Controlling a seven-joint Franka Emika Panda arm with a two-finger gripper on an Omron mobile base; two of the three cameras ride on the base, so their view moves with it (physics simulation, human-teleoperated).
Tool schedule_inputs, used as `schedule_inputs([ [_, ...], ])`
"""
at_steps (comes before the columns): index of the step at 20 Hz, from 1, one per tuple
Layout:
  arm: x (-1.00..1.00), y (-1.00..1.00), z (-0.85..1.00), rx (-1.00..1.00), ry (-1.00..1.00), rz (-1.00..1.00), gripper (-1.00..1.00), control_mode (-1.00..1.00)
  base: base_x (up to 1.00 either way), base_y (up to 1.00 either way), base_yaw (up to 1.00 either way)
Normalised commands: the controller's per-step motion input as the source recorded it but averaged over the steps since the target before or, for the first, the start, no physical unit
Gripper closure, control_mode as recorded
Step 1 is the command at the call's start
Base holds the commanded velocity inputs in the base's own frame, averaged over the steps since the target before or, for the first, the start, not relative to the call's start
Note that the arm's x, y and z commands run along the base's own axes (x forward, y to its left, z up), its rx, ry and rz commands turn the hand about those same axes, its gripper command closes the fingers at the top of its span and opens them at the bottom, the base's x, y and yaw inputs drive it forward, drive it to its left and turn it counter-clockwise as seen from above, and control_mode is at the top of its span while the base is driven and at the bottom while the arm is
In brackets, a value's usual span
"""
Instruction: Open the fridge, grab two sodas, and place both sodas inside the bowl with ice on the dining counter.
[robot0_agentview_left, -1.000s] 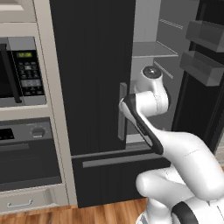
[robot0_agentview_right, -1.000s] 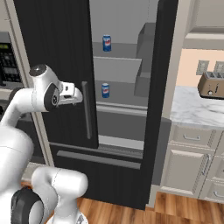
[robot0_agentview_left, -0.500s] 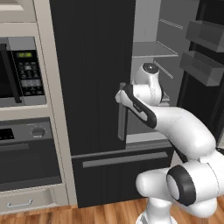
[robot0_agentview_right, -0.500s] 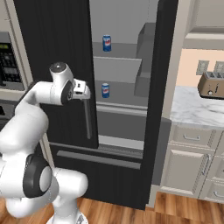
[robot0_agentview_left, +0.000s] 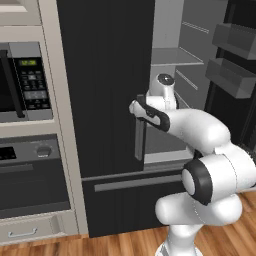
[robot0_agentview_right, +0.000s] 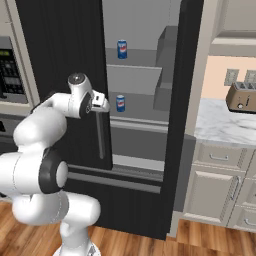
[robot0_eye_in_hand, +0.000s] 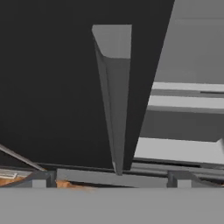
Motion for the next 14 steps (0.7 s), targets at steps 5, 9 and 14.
schedule_inputs([
  [5,0.50,0.00,-0.33,0.00,-0.04,0.00,-1.00,-1.00,0.00,0.00,0.00],
  [9,0.43,0.00,-0.39,0.00,-0.06,0.00,-1.00,-1.00,0.00,0.00,0.00],
  [14,0.41,0.00,-0.19,0.01,-0.03,0.00,-1.00,-1.00,0.00,0.00,0.00],
])
